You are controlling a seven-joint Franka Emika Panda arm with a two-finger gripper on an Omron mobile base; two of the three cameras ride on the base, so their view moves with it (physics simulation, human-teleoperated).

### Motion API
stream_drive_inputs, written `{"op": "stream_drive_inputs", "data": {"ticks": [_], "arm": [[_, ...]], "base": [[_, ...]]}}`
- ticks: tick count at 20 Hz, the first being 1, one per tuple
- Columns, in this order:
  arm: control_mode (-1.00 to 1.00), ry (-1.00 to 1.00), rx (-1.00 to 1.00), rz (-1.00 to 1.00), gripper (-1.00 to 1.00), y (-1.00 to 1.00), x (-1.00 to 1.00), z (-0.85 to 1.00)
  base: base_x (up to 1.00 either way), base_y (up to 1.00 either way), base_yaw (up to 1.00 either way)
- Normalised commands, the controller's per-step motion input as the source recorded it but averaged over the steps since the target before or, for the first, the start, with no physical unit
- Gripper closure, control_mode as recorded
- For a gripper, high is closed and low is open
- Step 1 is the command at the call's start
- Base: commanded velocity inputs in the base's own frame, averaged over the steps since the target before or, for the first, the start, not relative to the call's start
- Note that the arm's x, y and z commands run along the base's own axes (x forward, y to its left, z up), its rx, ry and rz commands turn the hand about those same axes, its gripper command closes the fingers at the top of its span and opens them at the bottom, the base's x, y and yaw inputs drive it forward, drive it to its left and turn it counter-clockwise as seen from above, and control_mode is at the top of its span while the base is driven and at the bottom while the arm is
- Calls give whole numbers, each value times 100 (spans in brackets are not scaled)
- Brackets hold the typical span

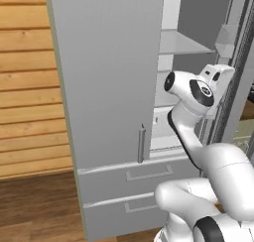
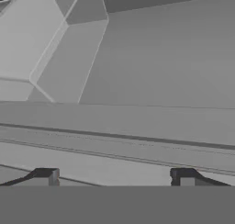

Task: Take the strawberry from the fridge and place it on top of the pancake, located on the dining counter.

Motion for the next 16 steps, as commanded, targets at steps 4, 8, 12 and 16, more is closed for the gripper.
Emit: {"op": "stream_drive_inputs", "data": {"ticks": [4, 8, 12, 16], "arm": [[-100, -2, 0, -3, -100, -84, -11, -1], [-100, -1, 3, 0, -100, -95, 10, 0], [-100, -2, 9, 4, -100, -92, 3, 0], [-100, 0, 6, 3, -100, -40, -1, 0]], "base": [[0, 0, 0], [0, 0, 0], [0, 0, 0], [0, 0, 0]]}}
